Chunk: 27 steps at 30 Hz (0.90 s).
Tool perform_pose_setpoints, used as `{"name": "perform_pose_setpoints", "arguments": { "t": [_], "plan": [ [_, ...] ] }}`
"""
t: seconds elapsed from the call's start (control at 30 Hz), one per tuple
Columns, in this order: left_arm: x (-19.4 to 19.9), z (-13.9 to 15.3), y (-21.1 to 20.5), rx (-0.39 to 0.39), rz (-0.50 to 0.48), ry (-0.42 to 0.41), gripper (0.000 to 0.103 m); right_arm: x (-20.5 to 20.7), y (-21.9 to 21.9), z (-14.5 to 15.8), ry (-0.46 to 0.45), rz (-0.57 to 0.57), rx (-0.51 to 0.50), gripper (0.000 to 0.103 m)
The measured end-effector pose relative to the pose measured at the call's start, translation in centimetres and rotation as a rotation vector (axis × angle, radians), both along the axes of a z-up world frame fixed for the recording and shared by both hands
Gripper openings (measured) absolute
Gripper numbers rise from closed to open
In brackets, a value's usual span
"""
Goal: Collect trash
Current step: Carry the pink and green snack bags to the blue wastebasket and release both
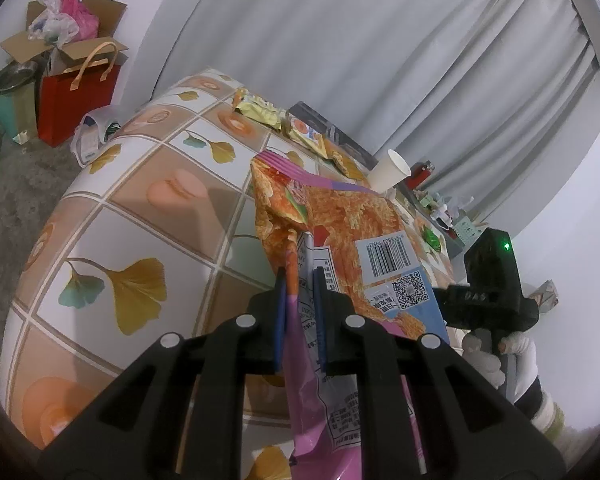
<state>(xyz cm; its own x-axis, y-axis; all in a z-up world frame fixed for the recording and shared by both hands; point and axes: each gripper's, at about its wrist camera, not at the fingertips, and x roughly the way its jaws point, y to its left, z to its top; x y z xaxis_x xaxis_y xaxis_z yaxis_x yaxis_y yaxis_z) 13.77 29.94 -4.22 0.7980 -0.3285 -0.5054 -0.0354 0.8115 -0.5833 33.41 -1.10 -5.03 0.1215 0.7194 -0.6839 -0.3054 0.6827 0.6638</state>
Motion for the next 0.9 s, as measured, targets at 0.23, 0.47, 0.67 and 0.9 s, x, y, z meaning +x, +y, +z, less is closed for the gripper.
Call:
{"name": "perform_pose_setpoints", "arguments": {
  "t": [0.23,0.47,0.67,0.9],
  "plan": [
    [0.0,0.3,-1.5,-0.005,-0.038,-0.009,0.011,-2.4,-2.9,1.0,-0.044,-0.049,-0.01,0.009],
    [0.3,0.7,-5.2,-0.017,-0.132,-0.02,0.011,-5.9,-9.2,1.7,-0.073,-0.184,-0.003,0.007],
    [0.5,1.5,-9.0,-0.033,-0.226,-0.043,0.011,-9.6,-14.9,1.3,-0.062,-0.321,0.041,0.006],
    [0.3,2.9,-13.2,-0.032,-0.326,-0.067,0.011,-14.1,-20.7,1.7,-0.072,-0.468,0.108,0.005]
  ]
}}
